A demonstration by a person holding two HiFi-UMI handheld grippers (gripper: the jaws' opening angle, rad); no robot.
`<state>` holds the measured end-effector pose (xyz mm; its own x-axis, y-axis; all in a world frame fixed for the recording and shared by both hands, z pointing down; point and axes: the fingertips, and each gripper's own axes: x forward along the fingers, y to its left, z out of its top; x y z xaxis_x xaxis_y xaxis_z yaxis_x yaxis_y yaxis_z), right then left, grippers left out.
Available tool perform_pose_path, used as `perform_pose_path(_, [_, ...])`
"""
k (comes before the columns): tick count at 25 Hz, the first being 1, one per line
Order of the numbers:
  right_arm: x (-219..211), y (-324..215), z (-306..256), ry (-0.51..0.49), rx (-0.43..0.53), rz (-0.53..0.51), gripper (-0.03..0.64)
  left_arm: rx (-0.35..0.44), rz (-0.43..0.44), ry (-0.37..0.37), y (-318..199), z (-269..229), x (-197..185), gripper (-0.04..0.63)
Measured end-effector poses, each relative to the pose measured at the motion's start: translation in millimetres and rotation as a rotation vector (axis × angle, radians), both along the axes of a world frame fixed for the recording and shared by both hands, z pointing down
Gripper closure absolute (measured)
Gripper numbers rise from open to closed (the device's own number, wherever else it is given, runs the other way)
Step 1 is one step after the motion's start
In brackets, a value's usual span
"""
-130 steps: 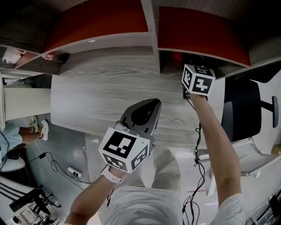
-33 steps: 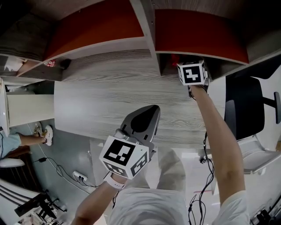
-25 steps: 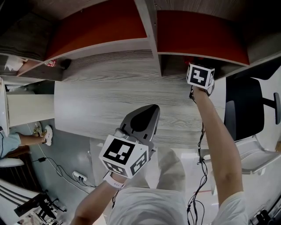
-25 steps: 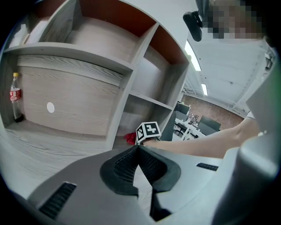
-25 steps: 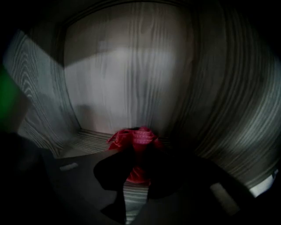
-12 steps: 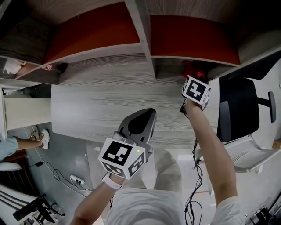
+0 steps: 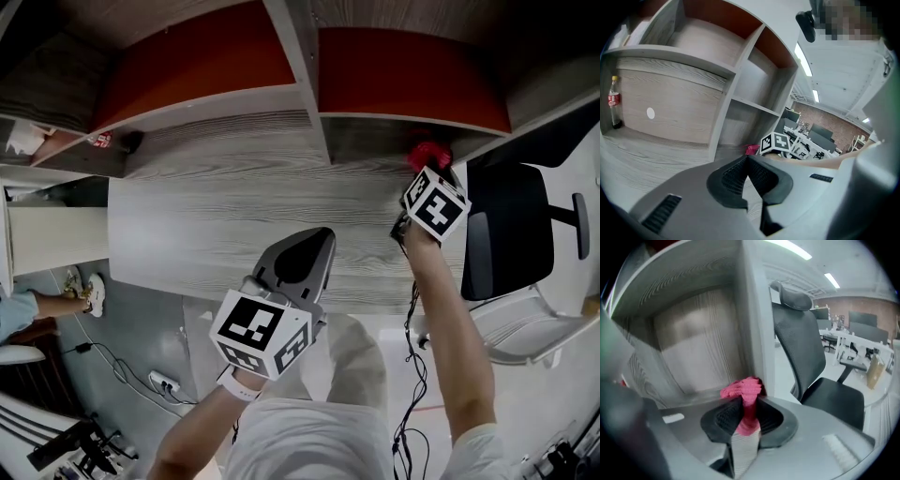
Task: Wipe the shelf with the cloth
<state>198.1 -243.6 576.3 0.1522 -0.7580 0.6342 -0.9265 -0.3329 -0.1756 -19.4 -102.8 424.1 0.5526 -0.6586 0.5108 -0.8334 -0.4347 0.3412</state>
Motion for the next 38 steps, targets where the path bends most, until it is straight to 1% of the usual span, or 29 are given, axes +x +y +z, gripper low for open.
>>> perform_pose_path(5, [4.7, -0.5, -35.6, -0.092, 0.113, 0.102, 0.529, 0.002, 0.003, 0.004, -0.3, -2.2, 3.2, 0.589])
perform_pose_path(8, [7.6, 1.0, -55.7, -0.182, 0.164, 0.174, 0.529, 0.006, 0.002, 0.005, -1.5, -3.1, 2.4, 0.589])
perform_pose_path(10, [8.7, 2.0, -68.2, -0.227, 0.195, 0.202, 0.529, 0.007, 0.0, 0.004, -1.6, -2.8, 1.9, 0.589])
perform_pose_path(15, [9.5, 3.5, -107.3, -0.289, 0.296, 0.221, 0.529, 0.007, 0.002, 0.005, -1.4, -2.8, 3.0, 0.589])
perform_pose_path(19, [8.4, 6.1, -142.3, -0.287, 0.416, 0.228, 0.529, 0.008, 0.005, 0.001, -3.3, -2.4, 4.3, 0.589])
perform_pose_path(21, [4.9, 2.4, -148.4, -0.305, 0.459, 0.219, 0.528, 0.009, 0.006, 0.001, -3.7, -3.8, 5.6, 0.589])
perform_pose_path(27, [5.2, -28.8, -145.5, -0.403, 0.509, 0.252, 0.528, 0.002, -0.004, -0.002, -2.9, -2.5, 1.4, 0.589])
perform_pose_path(31, [7.0, -48.7, -150.6, -0.438, 0.557, 0.283, 0.528, -0.005, -0.009, -0.007, -2.1, 0.3, -2.3, 0.589])
perform_pose_path(34, [6.8, -56.8, -153.3, -0.455, 0.598, 0.281, 0.529, -0.005, -0.015, -0.012, -3.8, 0.1, -8.1, 0.589])
perform_pose_path(38, [6.4, -60.9, -138.7, -0.481, 0.591, 0.288, 0.529, -0.002, -0.022, -0.019, -7.4, -1.0, -13.9, 0.589])
